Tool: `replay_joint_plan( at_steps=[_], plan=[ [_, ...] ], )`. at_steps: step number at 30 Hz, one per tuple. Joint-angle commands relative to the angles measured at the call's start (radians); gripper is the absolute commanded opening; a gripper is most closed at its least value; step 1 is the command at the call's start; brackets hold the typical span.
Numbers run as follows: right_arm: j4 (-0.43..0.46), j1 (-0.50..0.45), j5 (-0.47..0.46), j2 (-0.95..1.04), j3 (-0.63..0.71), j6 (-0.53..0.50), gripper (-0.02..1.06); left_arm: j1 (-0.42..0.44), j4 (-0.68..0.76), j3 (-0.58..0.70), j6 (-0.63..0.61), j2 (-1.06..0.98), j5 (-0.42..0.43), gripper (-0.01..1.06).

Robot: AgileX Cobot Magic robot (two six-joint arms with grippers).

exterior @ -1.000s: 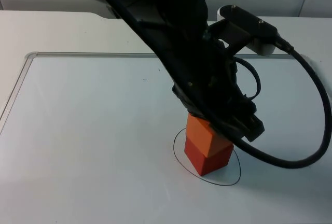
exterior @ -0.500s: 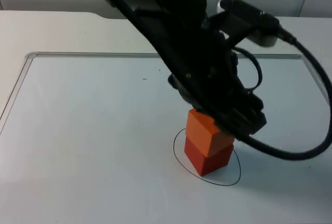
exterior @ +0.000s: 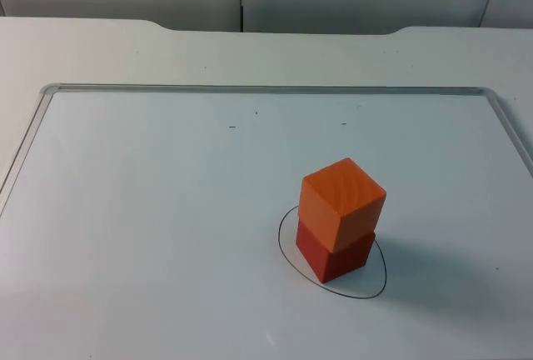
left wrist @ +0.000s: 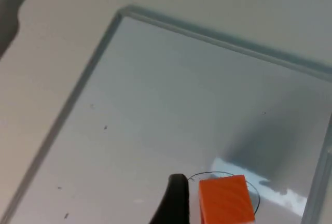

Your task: Pick up one cube with the left hand and another cube with the right hand. First place the cube in the right hand at the target position, then stack the cube in the left hand on top.

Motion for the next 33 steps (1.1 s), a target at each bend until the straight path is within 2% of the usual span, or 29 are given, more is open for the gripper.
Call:
replay_joint_plan(
  at_steps=[1,3,7,12,15,16,19,21,26,27,31,32,33],
  plan=[
    [-0.001,0.004,-0.004,-0.003,0.004,-0.015,1.05,-0.006,0.045,-0.008,-0.014,-0.082,0.075,0.76],
    [0.028,0.004,-0.004,-0.003,0.004,-0.063,1.05,-0.006,0.103,-0.008,-0.08,-0.197,0.147,0.76],
    [0.069,0.004,-0.004,-0.003,0.009,-0.101,1.05,-0.006,0.141,0.027,-0.11,-0.321,0.159,0.76],
    [0.106,0.004,-0.067,-0.042,0.115,-0.113,1.05,-0.006,0.161,0.249,-0.151,-0.553,0.071,0.76],
    [0.15,0.004,-0.114,-0.084,0.216,-0.113,1.05,-0.006,0.226,0.43,-0.248,-0.721,0.057,0.76],
    [0.15,0.004,-0.114,-0.084,0.216,-0.113,1.05,-0.006,0.226,0.43,-0.248,-0.721,0.057,0.76],
    [0.203,0.004,-0.131,-0.131,0.298,-0.113,1.05,-0.006,0.324,0.588,-0.425,-0.891,0.063,0.76],
    [0.222,0.004,-0.131,-0.152,0.323,-0.113,1.05,-0.006,0.335,0.633,-0.468,-0.944,0.068,0.76],
    [0.266,0.004,-0.119,-0.248,0.389,-0.138,1.05,-0.006,0.331,0.752,-0.534,-1.255,0.136,0.76],
    [0.266,0.004,-0.119,-0.248,0.389,-0.138,1.05,-0.006,0.331,0.752,-0.534,-1.255,0.136,0.76],
    [0.306,0.004,-0.091,-0.313,0.412,-0.182,1.05,-0.006,0.314,0.77,-0.523,-1.447,0.295,0.76],
    [0.306,0.004,-0.091,-0.313,0.412,-0.182,1.05,-0.006,0.314,0.77,-0.523,-1.447,0.295,0.76],
    [0.325,0.004,-0.078,-0.332,0.412,-0.218,1.05,-0.006,0.31,0.77,-0.515,-1.447,0.331,0.76]
  ],
)
